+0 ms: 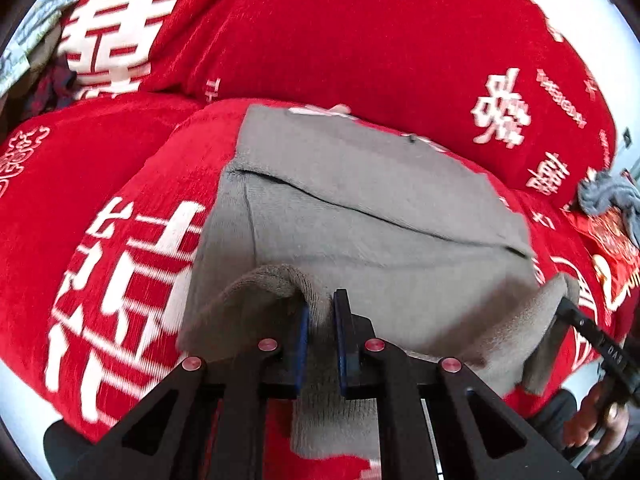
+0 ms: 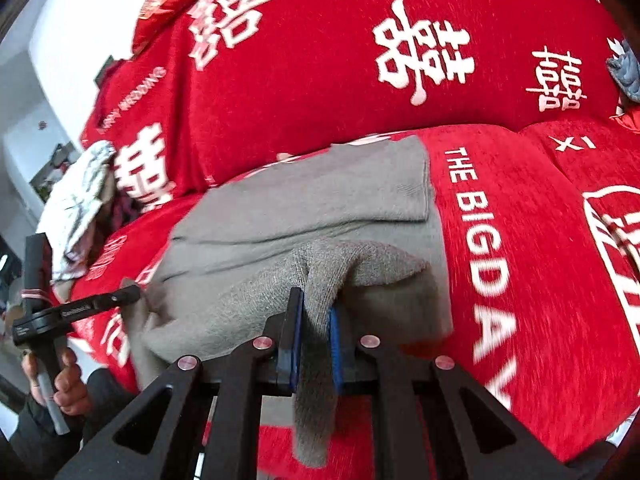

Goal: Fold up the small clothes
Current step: 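Lift the hem with both grippers and fold it toward the collar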

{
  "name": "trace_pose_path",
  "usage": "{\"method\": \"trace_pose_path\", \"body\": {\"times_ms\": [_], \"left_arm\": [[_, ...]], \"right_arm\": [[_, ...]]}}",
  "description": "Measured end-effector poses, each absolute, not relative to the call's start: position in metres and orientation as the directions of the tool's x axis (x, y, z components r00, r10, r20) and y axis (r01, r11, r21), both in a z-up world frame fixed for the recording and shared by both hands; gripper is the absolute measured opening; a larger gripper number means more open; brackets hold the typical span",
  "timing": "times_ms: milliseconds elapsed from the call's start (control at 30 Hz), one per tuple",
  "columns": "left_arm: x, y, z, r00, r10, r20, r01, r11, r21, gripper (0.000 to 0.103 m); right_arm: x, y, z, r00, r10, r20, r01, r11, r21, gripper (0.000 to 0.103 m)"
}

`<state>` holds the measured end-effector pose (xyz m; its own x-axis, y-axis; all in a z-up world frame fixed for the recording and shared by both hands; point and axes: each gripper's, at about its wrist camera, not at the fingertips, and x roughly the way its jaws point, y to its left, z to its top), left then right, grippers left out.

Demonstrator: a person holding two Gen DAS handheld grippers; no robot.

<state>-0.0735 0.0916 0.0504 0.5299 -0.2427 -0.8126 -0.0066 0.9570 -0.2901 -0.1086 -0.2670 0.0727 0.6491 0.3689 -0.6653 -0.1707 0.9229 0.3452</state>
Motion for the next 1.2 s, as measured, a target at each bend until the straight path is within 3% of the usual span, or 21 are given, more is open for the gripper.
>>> {"method": "trace_pose_path", "body": {"times_ms": [133,167,267,300,433,733,800,867,900,967,1000,1033,1067,1200], "left_arm": [[-0.063,0.106,0.028,0.478,-0.326,-0.816,-0.012,0.926,-0.377,0.014],[-0.066,0.111,0.026,0.480,-0.364,-0.798,-0.006,0.908,-0.418,0.024],[-0.079,0.123,0.026,0.484,-0.397,-0.780,-0.014,0.888,-0.460,0.087],[-0.086,0.126,0.029,0.503,-0.392,-0.771,-0.016,0.887,-0.462,0.090],[-0.117,0.128,0.032,0.508,-0.380,-0.773,0.003,0.899,-0.439,0.090],[-0.121,0.087,0.020,0.426,-0.417,-0.802,0.044,0.896,-0.443,0.090],[-0.121,0.079,0.018,0.421,-0.412,-0.808,0.052,0.900,-0.432,0.072],[-0.122,0.077,0.019,0.429,-0.384,-0.818,0.055,0.915,-0.401,0.064],[-0.123,0.077,0.020,0.433,-0.376,-0.819,0.054,0.918,-0.393,0.051],[-0.123,0.082,0.019,0.430,-0.363,-0.827,0.035,0.922,-0.386,0.037],[-0.123,0.085,0.019,0.428,-0.367,-0.826,0.027,0.919,-0.394,0.029],[-0.125,0.089,0.021,0.428,-0.380,-0.820,0.024,0.912,-0.410,0.025],[-0.127,0.092,0.022,0.432,-0.389,-0.814,0.027,0.907,-0.420,0.020],[-0.144,0.098,0.034,0.463,-0.420,-0.781,0.045,0.891,-0.452,0.015]], "right_arm": [[-0.089,-0.263,0.049,0.625,0.313,-0.715,-0.133,0.945,0.298,0.014],[-0.088,-0.264,0.045,0.616,0.309,-0.725,-0.129,0.947,0.295,0.017],[-0.089,-0.270,0.036,0.598,0.320,-0.735,-0.110,0.941,0.320,0.026],[-0.091,-0.273,0.037,0.596,0.332,-0.731,-0.109,0.936,0.336,0.033],[-0.107,-0.280,0.047,0.620,0.335,-0.710,-0.122,0.934,0.335,0.056],[-0.126,-0.289,0.034,0.571,0.405,-0.714,-0.112,0.900,0.421,0.057],[-0.123,-0.287,0.026,0.538,0.432,-0.724,-0.119,0.889,0.442,0.057],[-0.122,-0.283,0.021,0.522,0.447,-0.726,-0.137,0.884,0.446,0.057],[-0.122,-0.281,0.022,0.530,0.444,-0.723,-0.149,0.887,0.436,0.057],[-0.119,-0.277,0.022,0.522,0.448,-0.726,-0.169,0.889,0.427,0.048],[-0.118,-0.275,0.022,0.515,0.454,-0.728,-0.175,0.886,0.429,0.029],[-0.117,-0.272,0.022,0.491,0.475,-0.730,-0.195,0.877,0.440,0.017],[-0.118,-0.267,0.023,0.472,0.487,-0.735,-0.215,0.872,0.439,0.016],[-0.131,-0.261,0.038,0.487,0.503,-0.714,-0.282,0.864,0.416,0.011]]}}
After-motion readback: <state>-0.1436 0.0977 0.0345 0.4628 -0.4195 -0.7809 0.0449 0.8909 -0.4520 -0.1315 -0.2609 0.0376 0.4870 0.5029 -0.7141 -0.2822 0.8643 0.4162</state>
